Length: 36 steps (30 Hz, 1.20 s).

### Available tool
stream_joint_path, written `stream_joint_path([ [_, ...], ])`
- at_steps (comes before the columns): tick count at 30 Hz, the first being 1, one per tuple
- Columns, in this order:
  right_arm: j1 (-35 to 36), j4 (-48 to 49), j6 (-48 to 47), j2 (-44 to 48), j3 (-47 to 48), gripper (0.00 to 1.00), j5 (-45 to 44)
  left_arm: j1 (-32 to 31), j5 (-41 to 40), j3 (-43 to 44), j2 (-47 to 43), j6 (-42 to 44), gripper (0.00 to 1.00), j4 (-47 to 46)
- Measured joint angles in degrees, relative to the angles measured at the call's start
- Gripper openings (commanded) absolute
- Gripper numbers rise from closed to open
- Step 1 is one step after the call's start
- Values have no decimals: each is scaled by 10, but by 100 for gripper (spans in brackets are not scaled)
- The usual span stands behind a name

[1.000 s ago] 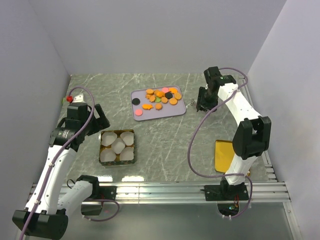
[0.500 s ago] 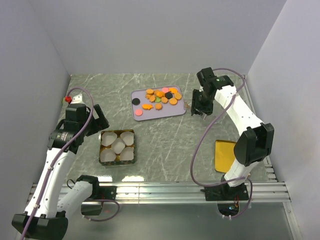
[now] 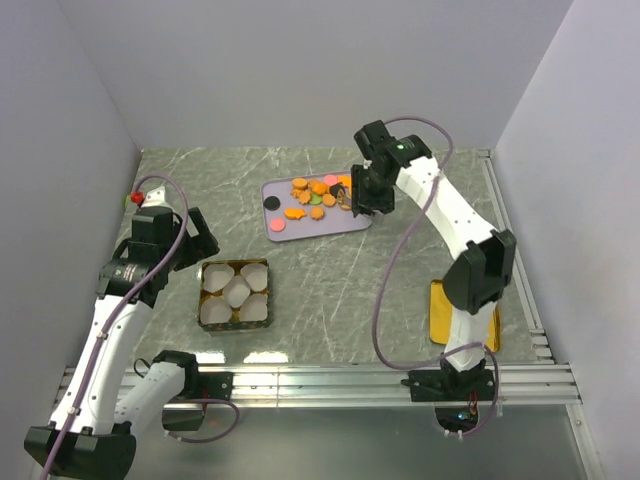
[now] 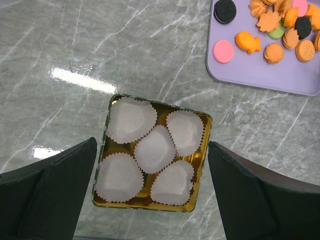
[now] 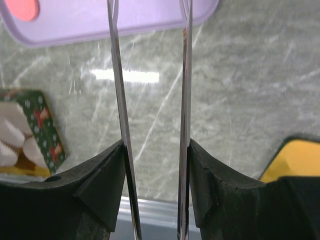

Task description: Pack the cookies

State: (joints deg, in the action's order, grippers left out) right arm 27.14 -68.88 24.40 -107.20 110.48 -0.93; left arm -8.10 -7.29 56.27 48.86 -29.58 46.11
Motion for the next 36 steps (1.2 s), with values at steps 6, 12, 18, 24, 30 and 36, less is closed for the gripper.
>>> stream_joint_path([
  [6, 3, -13, -2, -89, 70, 56, -21, 0, 2, -4, 7, 0, 99, -15],
  [12, 10, -27, -2, -123, 78, 56, -33, 0, 2, -12, 18, 0, 99, -25],
  [18, 12, -34, -5, -146, 101, 56, -42, 0, 1, -17, 20, 0, 99, -32],
  [24, 13, -38, -13, -172, 119, 56, -46, 0, 0, -18, 20, 0, 100, -37],
  [30, 13, -41, -17, -198, 144, 56, -56, 0, -1, -22, 20, -1, 99, -39],
  [36, 13, -45, -19, -205, 146, 49, -57, 0, -1, -24, 20, -1, 100, -39],
])
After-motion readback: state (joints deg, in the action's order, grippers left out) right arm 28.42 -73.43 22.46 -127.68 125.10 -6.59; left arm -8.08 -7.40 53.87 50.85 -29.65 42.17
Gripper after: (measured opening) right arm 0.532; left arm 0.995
